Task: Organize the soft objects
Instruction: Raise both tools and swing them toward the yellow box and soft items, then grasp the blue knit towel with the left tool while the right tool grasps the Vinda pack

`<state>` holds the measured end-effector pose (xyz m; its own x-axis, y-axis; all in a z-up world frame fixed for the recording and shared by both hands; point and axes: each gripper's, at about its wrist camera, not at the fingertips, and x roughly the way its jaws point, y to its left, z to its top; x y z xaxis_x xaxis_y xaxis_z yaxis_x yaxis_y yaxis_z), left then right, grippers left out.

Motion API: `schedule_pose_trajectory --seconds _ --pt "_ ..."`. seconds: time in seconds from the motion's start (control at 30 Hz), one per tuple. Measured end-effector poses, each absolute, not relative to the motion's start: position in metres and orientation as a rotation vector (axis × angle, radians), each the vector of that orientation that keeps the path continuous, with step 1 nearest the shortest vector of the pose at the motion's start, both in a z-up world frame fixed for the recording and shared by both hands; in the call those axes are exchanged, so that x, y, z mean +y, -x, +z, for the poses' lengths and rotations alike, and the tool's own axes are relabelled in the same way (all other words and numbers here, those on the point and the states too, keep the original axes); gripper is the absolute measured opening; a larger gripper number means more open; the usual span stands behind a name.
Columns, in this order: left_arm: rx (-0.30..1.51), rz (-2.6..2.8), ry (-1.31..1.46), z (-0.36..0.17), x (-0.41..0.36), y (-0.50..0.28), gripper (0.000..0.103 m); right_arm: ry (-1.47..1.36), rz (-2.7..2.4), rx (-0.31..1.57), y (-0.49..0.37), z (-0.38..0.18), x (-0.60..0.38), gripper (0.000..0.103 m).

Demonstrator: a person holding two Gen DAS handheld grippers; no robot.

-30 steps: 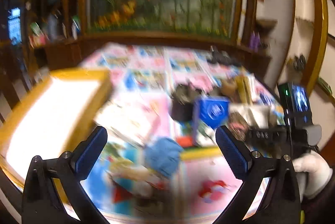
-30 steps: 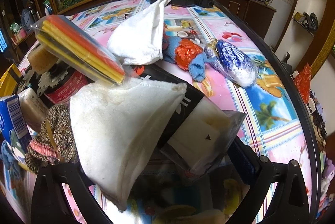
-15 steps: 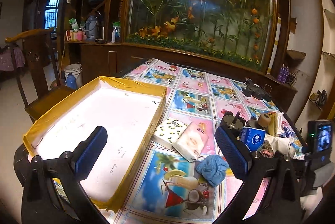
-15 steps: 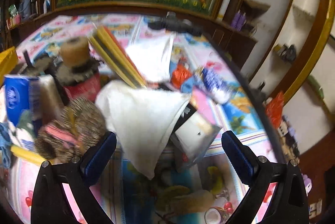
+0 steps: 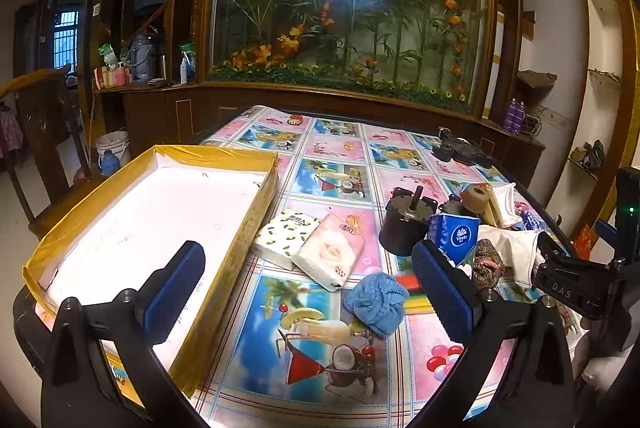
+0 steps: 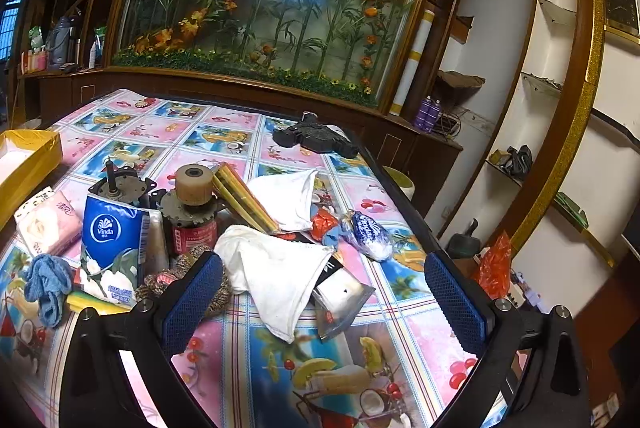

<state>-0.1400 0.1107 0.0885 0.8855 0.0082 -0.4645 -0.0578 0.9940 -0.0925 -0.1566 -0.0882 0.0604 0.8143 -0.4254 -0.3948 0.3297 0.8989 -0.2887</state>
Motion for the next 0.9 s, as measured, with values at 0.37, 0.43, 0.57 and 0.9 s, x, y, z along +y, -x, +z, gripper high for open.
schedule_pose_trajectory --seconds 0.37,0.43,0.57,0.9 --pt "0.581 0.033 0.122 0.077 0.112 0.128 0.103 0.189 -0.417 0.494 0.142 0.06 -0.107 0.101" --pt "0.61 0.033 0.145 0.074 0.12 0.123 0.103 0.161 -0.391 0.512 0.139 0.06 -0.115 0.101" --pt "0.655 0.049 0.223 0.072 0.149 0.117 0.103 0.05 -0.309 0.569 0.13 0.059 -0.141 0.09" --pt "0.746 -0.107 0.127 0.066 0.127 0.107 0.103 -0.242 -0.134 0.673 0.113 0.043 -0.202 0.084"
